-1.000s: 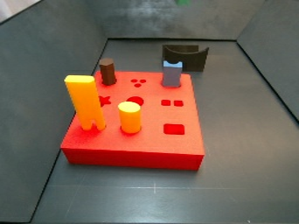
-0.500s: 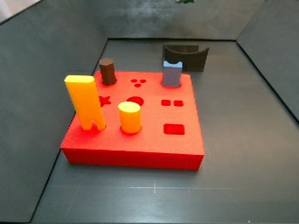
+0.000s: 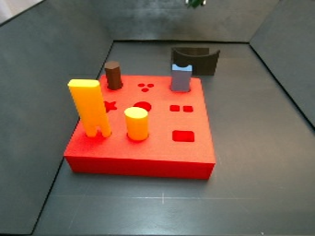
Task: Pick up the star object. Move up. Place the star object on the fixture. Regrasp the star object. Move to above the board. Insert the star object.
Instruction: Place the star object on the fixture.
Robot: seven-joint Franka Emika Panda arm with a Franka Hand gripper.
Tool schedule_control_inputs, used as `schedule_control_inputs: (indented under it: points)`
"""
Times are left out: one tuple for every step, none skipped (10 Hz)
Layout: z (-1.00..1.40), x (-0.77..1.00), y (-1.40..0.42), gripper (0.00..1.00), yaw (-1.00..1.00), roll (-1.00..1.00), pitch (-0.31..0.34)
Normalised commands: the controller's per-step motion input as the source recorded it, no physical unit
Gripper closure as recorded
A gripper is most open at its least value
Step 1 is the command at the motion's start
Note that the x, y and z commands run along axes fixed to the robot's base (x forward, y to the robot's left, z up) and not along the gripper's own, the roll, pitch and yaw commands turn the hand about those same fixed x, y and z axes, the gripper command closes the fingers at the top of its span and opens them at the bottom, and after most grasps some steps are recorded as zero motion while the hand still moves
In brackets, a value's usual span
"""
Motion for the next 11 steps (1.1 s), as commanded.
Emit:
schedule_control_inputs:
  points:
    - [-1.00, 0.11, 0.07, 1.00, -0.18, -1.00, -0.034]
    - [-1.00, 0.12, 0.07, 1.00, -0.17, -1.00, -0.022]
    - [-1.00, 0.13, 0.08, 1.00, -0.16, -1.00, -0.019]
    - [-1.00, 0.14, 0.09, 1.00, -0.15, -0.95, -0.020]
    - [-1.00, 0.15, 0.09, 1.00, -0.12, -0.73, -0.018]
    - [-1.00, 0.15, 0.10, 1.00, -0.10, -0.62, -0.019]
    - [-1.00, 0.17, 0.11, 1.00, -0.07, -0.34, 0.000]
    - [-1.00, 0.18, 0.10, 1.00, -0.06, -0.21, 0.012]
    - [-1.00, 0.18, 0.10, 1.00, -0.05, -0.16, 0.015]
    - [-0.89, 0.16, 0.10, 1.00, -0.05, -0.15, 0.013]
    - [-0.68, 0.09, 0.13, 1.00, -0.05, -0.10, 0.006]
